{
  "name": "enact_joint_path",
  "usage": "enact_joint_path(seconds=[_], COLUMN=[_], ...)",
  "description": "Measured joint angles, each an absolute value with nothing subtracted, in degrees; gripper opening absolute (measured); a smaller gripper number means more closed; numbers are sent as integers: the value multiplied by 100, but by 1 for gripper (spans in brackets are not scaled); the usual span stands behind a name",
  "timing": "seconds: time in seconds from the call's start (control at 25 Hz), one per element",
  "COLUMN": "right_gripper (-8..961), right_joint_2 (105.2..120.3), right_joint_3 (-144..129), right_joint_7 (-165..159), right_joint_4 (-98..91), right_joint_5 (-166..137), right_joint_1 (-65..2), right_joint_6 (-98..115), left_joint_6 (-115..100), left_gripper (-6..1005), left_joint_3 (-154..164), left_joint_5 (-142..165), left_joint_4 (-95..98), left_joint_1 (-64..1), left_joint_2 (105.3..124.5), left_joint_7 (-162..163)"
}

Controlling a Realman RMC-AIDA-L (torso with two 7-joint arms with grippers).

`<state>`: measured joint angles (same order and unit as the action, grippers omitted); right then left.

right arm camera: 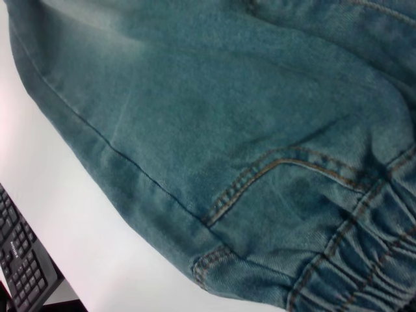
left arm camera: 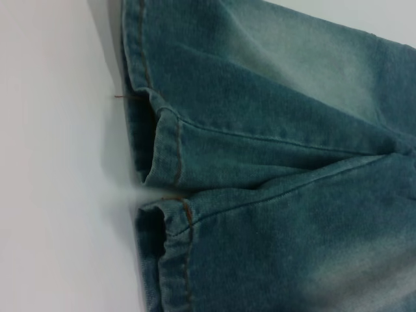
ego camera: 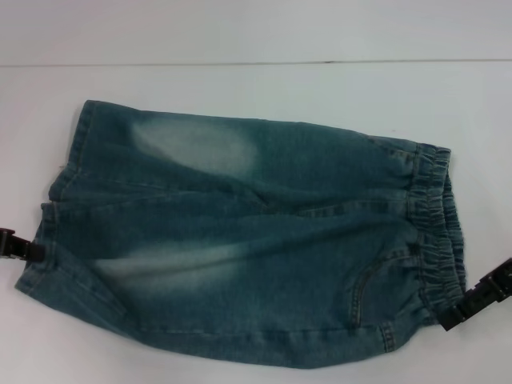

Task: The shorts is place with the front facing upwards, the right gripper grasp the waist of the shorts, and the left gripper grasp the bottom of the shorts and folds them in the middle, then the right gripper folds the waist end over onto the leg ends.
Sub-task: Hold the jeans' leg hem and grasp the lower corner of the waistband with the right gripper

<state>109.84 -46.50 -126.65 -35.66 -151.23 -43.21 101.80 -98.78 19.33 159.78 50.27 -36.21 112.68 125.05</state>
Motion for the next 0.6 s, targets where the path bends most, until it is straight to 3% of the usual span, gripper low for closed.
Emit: enact_joint_path(seconds=[0.36,0.6], right_gripper=[770,525], right_joint_2=[11049,11065], right_joint_3=[-4600,-4596], right_joint_7=[-12516,-12489], right_joint_4=[-3569,-3593], right_joint_5=[-15084,-15081], right_joint_1=[-4344,-4357], right_joint_6=[10085,10050], left_joint_6=[-9829,-9822], left_gripper=[-1,-1], left_joint_3=[1934,1941], left_joint_5=[15978,15978], left_joint_4=[4916,4873], left_joint_1=[-3621,-3651], left_joint_2=[11262,11254], left_joint_7=[12482,12471])
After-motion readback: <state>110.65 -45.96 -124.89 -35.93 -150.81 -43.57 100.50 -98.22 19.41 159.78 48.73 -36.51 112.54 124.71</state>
